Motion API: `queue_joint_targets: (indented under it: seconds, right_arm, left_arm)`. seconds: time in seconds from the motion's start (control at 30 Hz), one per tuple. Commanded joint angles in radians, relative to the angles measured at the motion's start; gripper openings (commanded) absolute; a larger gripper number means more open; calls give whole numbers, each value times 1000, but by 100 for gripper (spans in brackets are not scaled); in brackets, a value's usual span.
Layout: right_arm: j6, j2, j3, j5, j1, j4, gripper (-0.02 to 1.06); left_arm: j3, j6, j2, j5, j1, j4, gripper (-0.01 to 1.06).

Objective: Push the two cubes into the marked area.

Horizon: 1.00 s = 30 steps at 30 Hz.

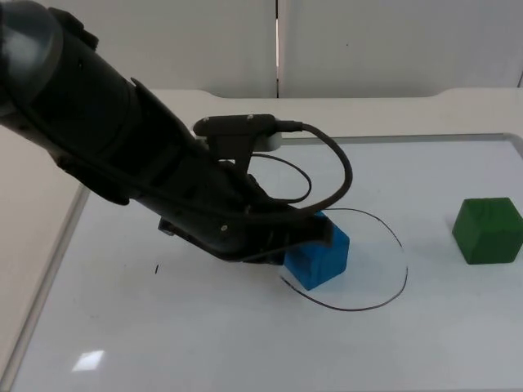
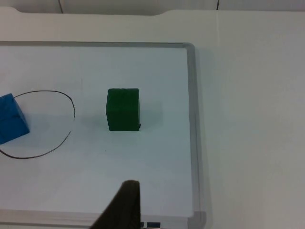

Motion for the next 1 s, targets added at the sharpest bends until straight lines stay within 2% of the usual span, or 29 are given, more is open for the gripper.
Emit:
queue_joint_targets:
  seconds: [0.0, 0.6, 0.87, 0.97]
  right_arm:
    - [0, -4, 2, -11, -5, 1, 105]
    - [0, -4, 2, -11, -5, 1, 105]
    - [0, -4, 2, -11, -5, 1, 105]
    - [0, -4, 2, -11, -5, 1, 105]
  left_arm:
    - [-7, 8, -1, 9, -6, -3, 0]
    - [-38, 45, -1, 36, -5, 18, 0]
    - [-38, 42, -29, 55, 41, 25, 0]
    - [-34, 42, -98, 63, 80, 73, 0]
